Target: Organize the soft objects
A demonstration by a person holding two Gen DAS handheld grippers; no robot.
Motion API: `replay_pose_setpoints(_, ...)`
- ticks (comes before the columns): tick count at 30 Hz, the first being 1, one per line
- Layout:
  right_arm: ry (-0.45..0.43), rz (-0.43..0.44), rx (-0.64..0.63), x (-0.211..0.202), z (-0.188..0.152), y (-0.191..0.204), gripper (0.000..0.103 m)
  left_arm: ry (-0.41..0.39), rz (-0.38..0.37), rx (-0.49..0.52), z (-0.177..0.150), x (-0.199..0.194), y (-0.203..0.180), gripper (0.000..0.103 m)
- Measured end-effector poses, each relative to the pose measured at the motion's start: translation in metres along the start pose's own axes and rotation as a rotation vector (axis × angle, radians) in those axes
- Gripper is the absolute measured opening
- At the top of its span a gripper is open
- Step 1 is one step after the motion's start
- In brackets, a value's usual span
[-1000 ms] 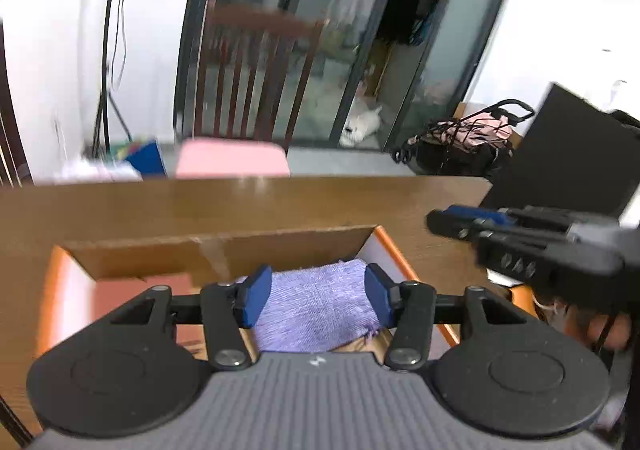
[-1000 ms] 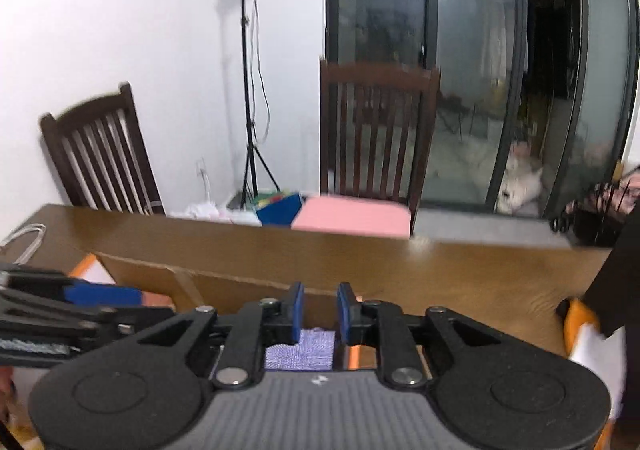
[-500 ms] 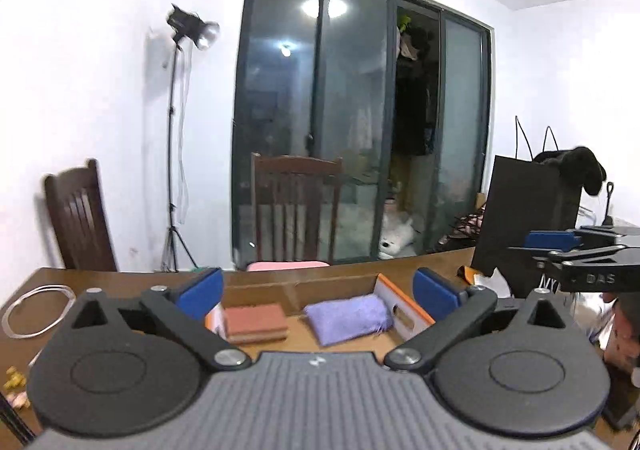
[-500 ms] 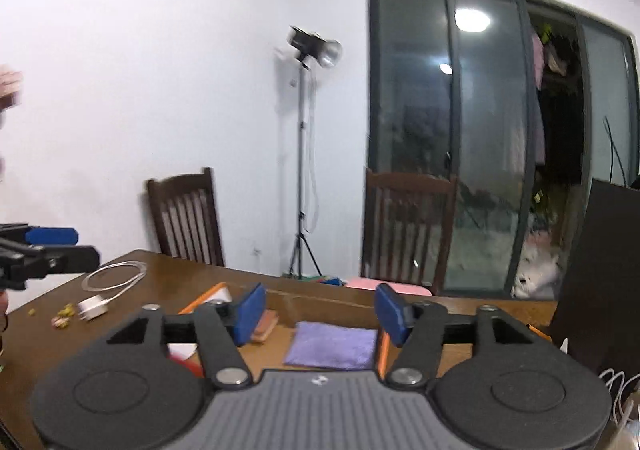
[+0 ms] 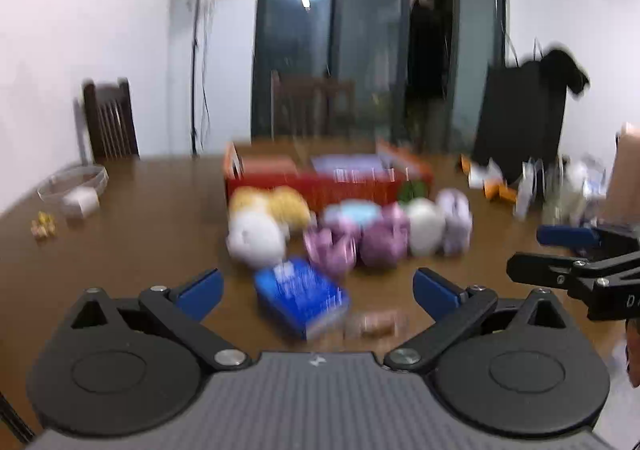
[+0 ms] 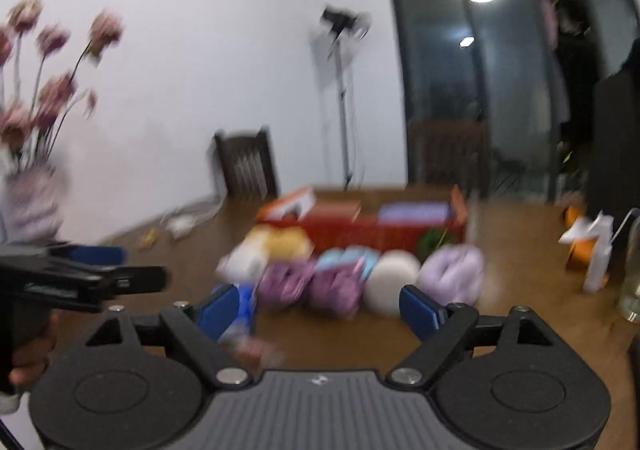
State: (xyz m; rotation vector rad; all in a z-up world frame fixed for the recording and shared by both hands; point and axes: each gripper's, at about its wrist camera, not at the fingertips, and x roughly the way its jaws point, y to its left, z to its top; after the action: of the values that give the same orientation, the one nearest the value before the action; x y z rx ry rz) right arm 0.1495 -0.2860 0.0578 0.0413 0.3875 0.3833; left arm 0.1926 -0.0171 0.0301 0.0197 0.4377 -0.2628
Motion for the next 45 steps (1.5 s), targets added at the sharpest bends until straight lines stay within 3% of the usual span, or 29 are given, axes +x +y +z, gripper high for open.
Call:
replay_pose_setpoints(3,0.042,0.004,-0.038,0.005,-0.010,0.012,0.081,0.006,0.013,-0.023,0.000,0.014,0.016,0.103)
replay_pose_setpoints(6,0.066,0.025,-0.051,0.016,-0.009,0.018,0.070,0.003,0.024,-0.062,0.005,0.021,0.024,0.103)
replay_pose_setpoints(14,0.183,0.094,-0.099,0.082,-0.018,0.038,0.055,0.019,0.061,-0.094,0.017,0.061,0.042,0.103)
replay_pose_setpoints(17,0.205,0.023,-0.095,0.104,-0.013,0.033,0.054,0.016,0.081,-0.088,0.026,0.084,0.048,0.103)
replay_pose_setpoints(19,0.190,-0.040,-0.058,0.113,-0.002,0.021,0.054,0.027,0.092,-0.102,0.033,0.104,0.054,0.103)
replay_pose_setpoints(21,0.145,-0.048,0.001,0.119,0.015,0.007,0.054,0.038,0.081,-0.123,0.038,0.124,0.061,0.103)
replay_pose_setpoints(24,0.096,0.019,0.066,0.134,0.043,-0.010,0.055,0.066,0.060,-0.173,0.044,0.153,0.072,0.102)
replay_pose_setpoints(27,0.123,0.114,0.098,0.172,0.067,-0.020,0.055,0.102,0.030,-0.217,0.044,0.173,0.082,0.096)
replay_pose_setpoints(33,0.222,0.186,0.179,0.263,0.081,-0.027,0.058,0.149,-0.028,-0.310,0.034,0.185,0.103,0.063)
replay_pose_setpoints(36,0.272,0.179,0.247,0.288,0.075,-0.027,0.063,0.147,-0.036,-0.350,0.032,0.184,0.110,0.062)
replay_pose_setpoints(41,0.315,0.255,0.296,0.308,0.069,-0.024,0.068,0.150,-0.045,-0.358,0.031,0.183,0.111,0.060)
replay_pose_setpoints(43,0.317,0.277,0.320,0.313,0.067,-0.024,0.067,0.149,-0.054,-0.370,0.030,0.182,0.114,0.059)
replay_pose_setpoints(45,0.330,0.316,0.370,0.317,0.065,-0.028,0.060,0.147,-0.058,-0.376,0.030,0.182,0.115,0.059)
